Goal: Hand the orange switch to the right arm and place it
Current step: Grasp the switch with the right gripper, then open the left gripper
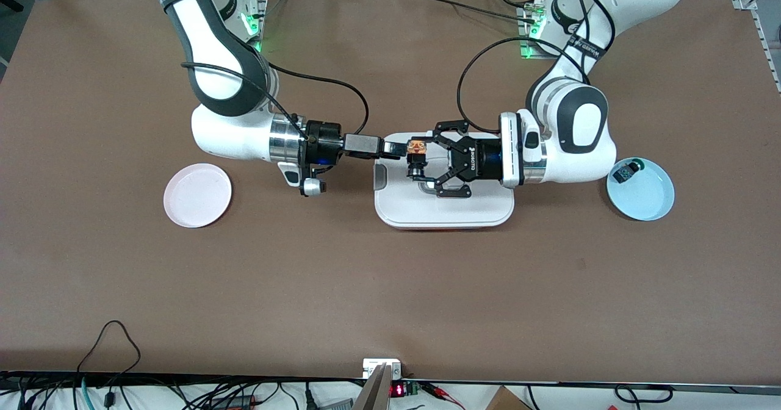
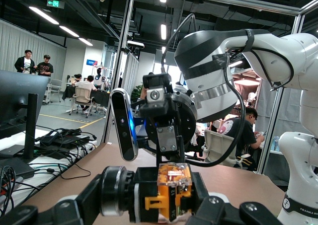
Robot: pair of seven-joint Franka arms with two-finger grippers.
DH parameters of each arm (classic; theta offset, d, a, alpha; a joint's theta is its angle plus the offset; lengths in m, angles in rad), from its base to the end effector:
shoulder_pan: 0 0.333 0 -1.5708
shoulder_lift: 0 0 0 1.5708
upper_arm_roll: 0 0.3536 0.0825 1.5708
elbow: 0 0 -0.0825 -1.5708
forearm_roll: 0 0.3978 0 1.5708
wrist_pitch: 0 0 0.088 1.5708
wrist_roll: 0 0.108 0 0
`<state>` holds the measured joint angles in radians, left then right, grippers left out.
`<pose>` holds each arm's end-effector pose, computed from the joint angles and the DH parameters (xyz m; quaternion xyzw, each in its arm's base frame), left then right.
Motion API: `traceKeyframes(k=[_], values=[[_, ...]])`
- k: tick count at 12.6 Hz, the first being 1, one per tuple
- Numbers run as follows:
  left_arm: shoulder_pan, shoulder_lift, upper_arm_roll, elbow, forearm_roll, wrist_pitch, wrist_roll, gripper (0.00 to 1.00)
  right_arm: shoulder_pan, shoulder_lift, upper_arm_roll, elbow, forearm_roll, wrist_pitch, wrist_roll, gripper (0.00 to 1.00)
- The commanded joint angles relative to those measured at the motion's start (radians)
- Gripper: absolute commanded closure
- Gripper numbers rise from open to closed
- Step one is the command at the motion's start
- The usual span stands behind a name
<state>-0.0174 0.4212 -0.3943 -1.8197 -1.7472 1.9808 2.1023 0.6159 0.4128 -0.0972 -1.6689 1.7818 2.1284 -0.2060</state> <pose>0.6168 -0.3037 0.4006 0.5461 -0.4300 0.4717 0.5425 0.6016 0.4060 0.4445 -0.7404 0.1390 0.0824 0.6525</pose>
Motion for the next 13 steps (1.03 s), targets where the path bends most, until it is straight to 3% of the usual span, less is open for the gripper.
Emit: traceKeyframes(k=[1,6,13], values=[[-0.003,-0.005,0.002,-0.012,-0.035,0.004,0.062,0.8,0.019,0.033,-0.009,0.046,0.01,0.012,-0.001,0.06],[-0.004,-0.004,0.002,-0.012,-0.037,0.006,0.062,0.8,0.021,0.086,-0.009,0.095,0.008,0.013,-0.062,0.1],[-0.004,-0.004,0.002,-0.012,-0.037,0.006,0.062,0.8,0.025,0.093,-0.009,0.115,0.005,0.03,-0.064,0.37]])
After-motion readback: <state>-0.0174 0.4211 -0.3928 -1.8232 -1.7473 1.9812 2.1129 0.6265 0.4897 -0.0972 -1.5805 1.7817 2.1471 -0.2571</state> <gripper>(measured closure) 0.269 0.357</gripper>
